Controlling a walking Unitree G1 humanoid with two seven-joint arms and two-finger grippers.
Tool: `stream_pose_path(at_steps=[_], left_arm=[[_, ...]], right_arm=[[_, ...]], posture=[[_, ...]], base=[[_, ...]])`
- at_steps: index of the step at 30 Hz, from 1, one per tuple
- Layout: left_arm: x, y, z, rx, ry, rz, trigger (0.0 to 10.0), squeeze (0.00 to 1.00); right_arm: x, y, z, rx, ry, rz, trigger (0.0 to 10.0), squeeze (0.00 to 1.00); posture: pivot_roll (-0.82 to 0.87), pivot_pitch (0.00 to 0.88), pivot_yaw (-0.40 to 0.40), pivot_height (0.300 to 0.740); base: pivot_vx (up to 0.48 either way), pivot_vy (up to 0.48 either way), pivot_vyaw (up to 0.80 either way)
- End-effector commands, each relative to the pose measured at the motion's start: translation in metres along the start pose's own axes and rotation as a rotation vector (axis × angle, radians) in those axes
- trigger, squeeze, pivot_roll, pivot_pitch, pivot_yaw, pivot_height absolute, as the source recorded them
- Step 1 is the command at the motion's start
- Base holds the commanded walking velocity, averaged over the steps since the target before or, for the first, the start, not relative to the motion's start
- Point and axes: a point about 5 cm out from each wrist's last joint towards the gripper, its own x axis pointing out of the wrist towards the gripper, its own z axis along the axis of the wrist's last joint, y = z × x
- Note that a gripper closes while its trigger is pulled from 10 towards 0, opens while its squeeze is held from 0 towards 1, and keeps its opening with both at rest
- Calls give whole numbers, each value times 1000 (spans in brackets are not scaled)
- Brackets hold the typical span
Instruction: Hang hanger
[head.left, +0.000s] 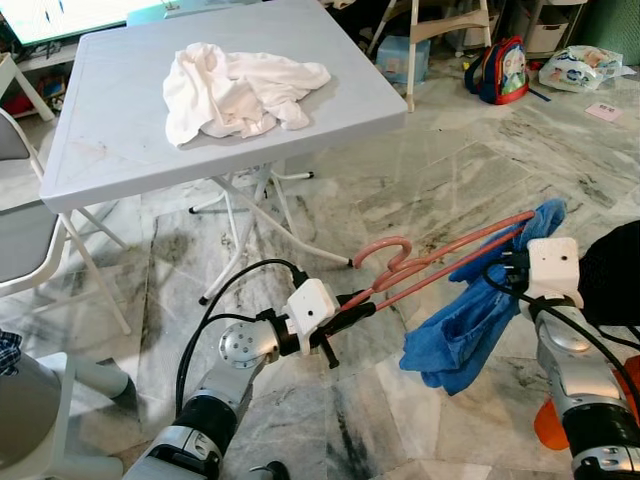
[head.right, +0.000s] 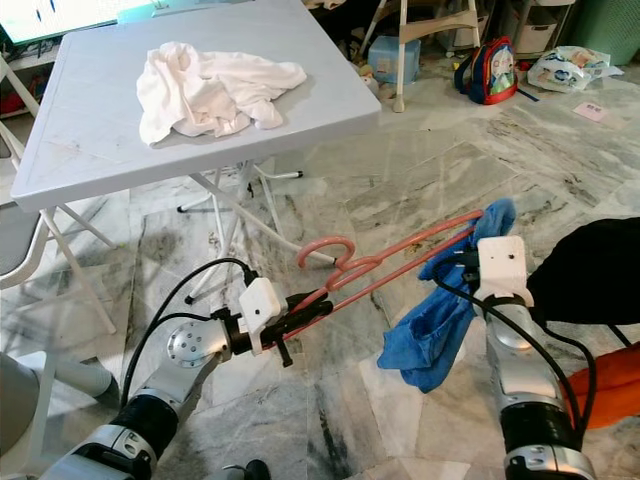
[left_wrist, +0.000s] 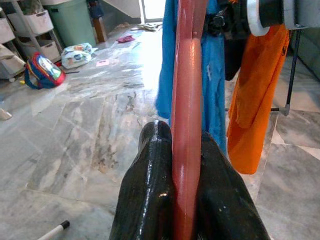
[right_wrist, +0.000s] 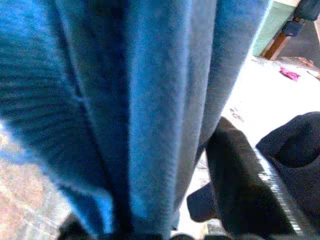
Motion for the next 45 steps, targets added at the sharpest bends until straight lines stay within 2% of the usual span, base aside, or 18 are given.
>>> stream_pose_path(at_steps=[1,2,3,7,8,12,16,17,18,19,24,25,26,27,28,36,45], left_arm=[[-1,5,5,11,-26,15,0,0],[-1,5,6,11,-26,14,0,0],[1,4,6,10,-26,11,0,0],[3,2,5,9,-22,5,0,0],[3,2,5,9,-21,4,0,0],[3,1,4,8,-16,1,0,0],[3,0,3,9,-12,0,0,0],[3,0,3,9,-10,-1,0,0],[3,0,3,9,-10,-1,0,0],[2,0,3,9,-7,-2,0,0],[1,0,2,11,-2,-7,0,0],[1,0,2,12,-1,-10,0,0],[1,0,2,13,-1,-10,0,0],[1,0,2,13,-1,-10,0,0],[1,0,2,14,-2,-12,0,0],[-3,0,0,23,10,-33,0,0],[-11,2,-6,29,45,-37,0,0]], right_arm=[[-4,-5,-7,15,20,6,980,0],[-4,-3,-7,25,18,28,9373,0],[-5,0,-7,33,19,67,10000,0],[-7,12,-4,81,1,178,10000,0],[-8,13,-4,103,-1,198,10000,1000],[-11,17,-5,86,7,276,10000,1000],[-16,15,-3,28,-5,343,10000,1000],[-17,12,-3,26,-7,365,10000,59],[-17,12,-3,26,-7,365,10000,59],[-17,7,-1,16,-13,375,10000,0],[-16,-6,2,14,-11,357,10000,0],[-15,-10,2,10,-7,353,9294,0],[-15,-12,1,8,-5,346,3294,0],[-14,-12,1,7,-4,343,3294,0],[-14,-11,0,11,-1,344,0,0],[-14,1,-3,-5,2,385,0,0],[-21,-11,-4,1,-32,412,0,0]], posture=[[-174,125,88,740],[-174,125,88,740],[-181,125,92,740],[-183,125,91,740],[-183,125,90,740],[-184,122,89,740],[-181,121,86,740],[-181,121,86,740],[-181,121,86,740],[-180,121,86,740],[-181,120,88,740],[-180,120,88,740],[-180,119,86,740],[-180,119,86,740],[-180,118,87,740],[-169,117,90,740],[-171,118,97,740]], base=[[0,0,0],[0,0,0],[0,0,0],[0,0,0],[0,0,0],[0,0,0],[0,0,0],[0,0,0],[0,0,0],[0,0,0],[0,0,0],[0,0,0],[0,0,0],[0,0,0],[0,0,0],[0,0,0],[0,0,0]])
